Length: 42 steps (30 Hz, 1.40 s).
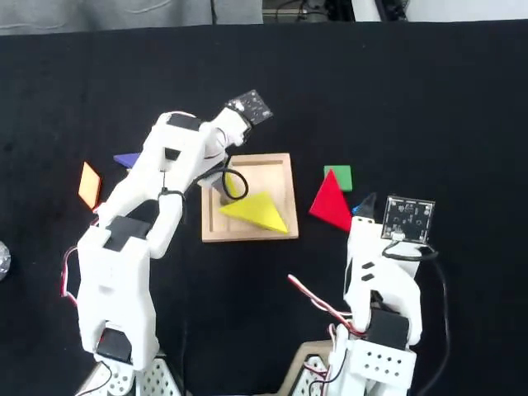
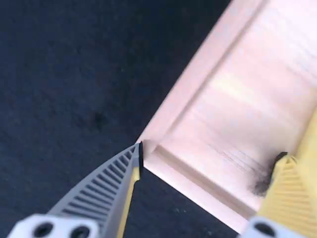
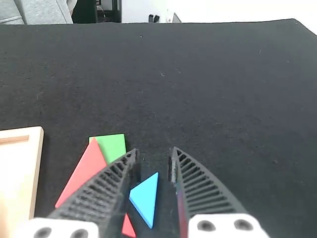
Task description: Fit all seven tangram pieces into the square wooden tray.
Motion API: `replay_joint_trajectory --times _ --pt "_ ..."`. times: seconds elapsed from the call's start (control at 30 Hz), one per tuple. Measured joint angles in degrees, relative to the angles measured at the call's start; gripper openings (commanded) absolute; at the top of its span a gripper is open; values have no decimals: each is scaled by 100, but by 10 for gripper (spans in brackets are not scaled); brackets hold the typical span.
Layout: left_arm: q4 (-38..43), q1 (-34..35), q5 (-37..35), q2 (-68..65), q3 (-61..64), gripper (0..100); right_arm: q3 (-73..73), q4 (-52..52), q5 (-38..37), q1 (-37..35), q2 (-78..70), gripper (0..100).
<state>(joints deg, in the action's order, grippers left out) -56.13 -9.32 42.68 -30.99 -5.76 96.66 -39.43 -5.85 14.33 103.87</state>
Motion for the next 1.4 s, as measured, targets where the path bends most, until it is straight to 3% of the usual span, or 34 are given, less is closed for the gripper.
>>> replay_joint_trajectory --times 0.2,0.43,0.57,0.83,1.07,1.4 --pt "-9 18 9 651 870 396 0 0 -9 0 0 106" --pt "0 18 0 2365 2031 396 0 0 -9 0 0 106" --pt "536 9 -35 2954 2312 396 0 0 -9 0 0 106" --pt "1662 -1248 -1618 2470 2365 396 0 0 -9 0 0 106" --pt "2101 -1609 -1705 1705 2391 396 0 0 -9 0 0 106" --pt "1442 -1354 -1714 2119 2382 396 0 0 -9 0 0 106"
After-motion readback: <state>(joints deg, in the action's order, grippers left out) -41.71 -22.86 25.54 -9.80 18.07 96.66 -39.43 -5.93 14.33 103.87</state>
